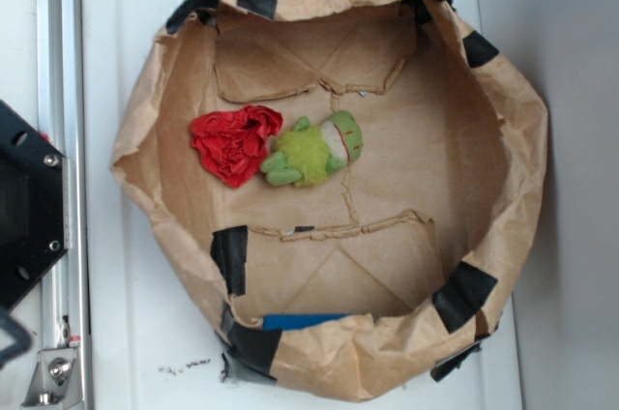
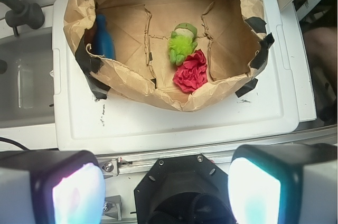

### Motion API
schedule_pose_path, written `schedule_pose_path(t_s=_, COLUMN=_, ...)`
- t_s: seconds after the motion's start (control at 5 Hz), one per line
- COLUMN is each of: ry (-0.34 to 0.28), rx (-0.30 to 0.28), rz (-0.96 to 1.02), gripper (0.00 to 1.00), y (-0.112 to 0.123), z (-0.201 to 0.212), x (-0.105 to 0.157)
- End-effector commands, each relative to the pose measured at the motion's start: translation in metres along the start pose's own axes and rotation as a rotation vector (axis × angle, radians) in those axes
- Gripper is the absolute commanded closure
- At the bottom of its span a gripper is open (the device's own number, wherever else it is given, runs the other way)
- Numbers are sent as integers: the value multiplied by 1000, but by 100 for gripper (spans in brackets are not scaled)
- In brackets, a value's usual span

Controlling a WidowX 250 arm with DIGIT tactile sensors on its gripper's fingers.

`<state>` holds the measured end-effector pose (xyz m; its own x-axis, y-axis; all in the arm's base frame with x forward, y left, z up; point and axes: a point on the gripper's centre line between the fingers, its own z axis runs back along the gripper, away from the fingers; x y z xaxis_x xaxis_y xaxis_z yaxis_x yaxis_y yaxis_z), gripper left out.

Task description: Grab the red paper.

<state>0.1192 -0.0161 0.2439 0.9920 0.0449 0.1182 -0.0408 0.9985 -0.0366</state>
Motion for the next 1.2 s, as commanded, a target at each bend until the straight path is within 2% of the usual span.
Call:
schedule_pose_path(t_s=0.0, ry=0, rx=0, rz=0, gripper=0, y=0, z=0, x=0)
schedule_pose_path(t_s=0.2, ry=-11, rx=-16, rz=-190, gripper=0, y=8, z=-9, x=50)
schedule_pose_path(t_s=0.4, ry=8, rx=-65, rz=-383, gripper=0, y=4, z=-20, x=95)
schedule_pose_path(t_s=0.6, ry=27, rx=-96, rz=-445, gripper=0, y=7, z=-44, x=111)
schedule_pose_path(t_s=0.8, ry=75, rx=-11, rz=-490, gripper=0, y=2, z=-87, x=106)
schedule_pose_path(t_s=1.0, ry=135, rx=-3, rz=-489, gripper=0, y=15, z=-122, x=97)
